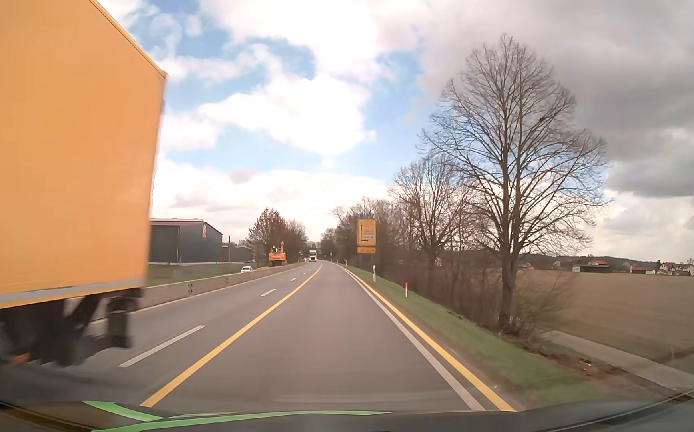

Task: Follow the waypoints while adhering to traffic rules and regulations

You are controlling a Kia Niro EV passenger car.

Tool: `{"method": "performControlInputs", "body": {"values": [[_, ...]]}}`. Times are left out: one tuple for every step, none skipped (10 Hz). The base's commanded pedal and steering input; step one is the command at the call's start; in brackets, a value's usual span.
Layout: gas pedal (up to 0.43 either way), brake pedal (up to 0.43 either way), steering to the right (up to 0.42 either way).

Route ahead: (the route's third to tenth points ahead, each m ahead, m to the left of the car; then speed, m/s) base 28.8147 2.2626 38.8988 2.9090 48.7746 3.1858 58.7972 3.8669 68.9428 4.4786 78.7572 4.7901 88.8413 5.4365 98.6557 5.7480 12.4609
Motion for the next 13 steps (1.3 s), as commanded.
{"method": "performControlInputs", "body": {"values": [[0.11, 0.0, -0.002], [0.11, 0.0, -0.002], [0.11, 0.0, -0.002], [0.118, 0.0, -0.002], [0.118, 0.0, -0.002], [0.118, 0.0, -0.002], [0.118, 0.0, -0.002], [0.118, 0.0, -0.002], [0.118, 0.0, -0.002], [0.118, 0.0, -0.002], [0.118, 0.0, -0.002], [0.118, 0.0, -0.002], [0.118, 0.0, -0.002]]}}
